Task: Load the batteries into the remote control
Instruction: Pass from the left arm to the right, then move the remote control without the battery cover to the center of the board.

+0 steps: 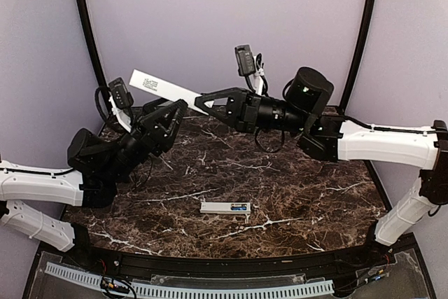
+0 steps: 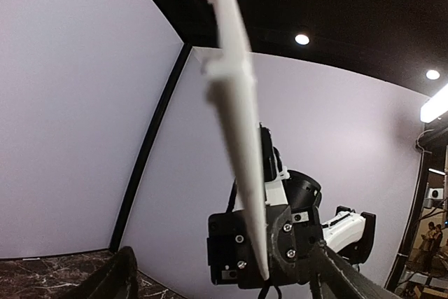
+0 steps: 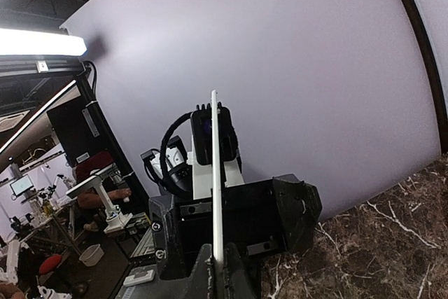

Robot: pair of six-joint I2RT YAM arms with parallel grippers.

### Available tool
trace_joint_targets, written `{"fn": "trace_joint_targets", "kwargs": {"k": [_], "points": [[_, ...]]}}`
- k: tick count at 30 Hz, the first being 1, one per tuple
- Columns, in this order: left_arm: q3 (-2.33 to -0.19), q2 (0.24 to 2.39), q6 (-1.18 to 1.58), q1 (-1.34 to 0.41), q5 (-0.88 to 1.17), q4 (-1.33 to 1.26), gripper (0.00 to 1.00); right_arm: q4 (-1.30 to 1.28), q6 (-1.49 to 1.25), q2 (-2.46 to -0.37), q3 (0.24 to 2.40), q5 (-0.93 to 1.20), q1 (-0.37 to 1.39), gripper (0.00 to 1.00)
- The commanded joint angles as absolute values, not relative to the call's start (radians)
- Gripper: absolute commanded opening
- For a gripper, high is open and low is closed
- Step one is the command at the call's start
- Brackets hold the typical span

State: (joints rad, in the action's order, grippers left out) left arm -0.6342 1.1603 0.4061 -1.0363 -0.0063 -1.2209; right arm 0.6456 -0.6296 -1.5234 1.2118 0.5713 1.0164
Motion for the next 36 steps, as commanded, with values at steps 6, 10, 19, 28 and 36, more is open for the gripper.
{"fn": "trace_joint_targets", "kwargs": {"k": [6,10,19,28,36], "points": [[-0.48,0.891,0.222,-1.028,-0.241,-0.943,0.99,0.008,-0.588,-1.362,1.291,0.601,0.854,0.0],[-0.469,0.769,0.195,-1.028,-0.508,-0.668,0.99,-0.184,-0.621,-1.355,1.228,0.719,0.761,0.0],[-0.515,0.902,0.275,-1.026,-0.634,-0.326,0.92,-0.215,-0.63,-1.436,0.991,0.878,0.711,0.0],[-0.521,1.119,-0.044,-1.028,-0.255,-0.372,0.95,-0.056,-0.621,-1.587,0.866,1.022,0.674,0.0],[-0.613,1.315,-0.237,-1.027,0.066,-0.255,0.98,0.044,-0.606,-1.702,0.852,1.092,0.641,0.0]]}}
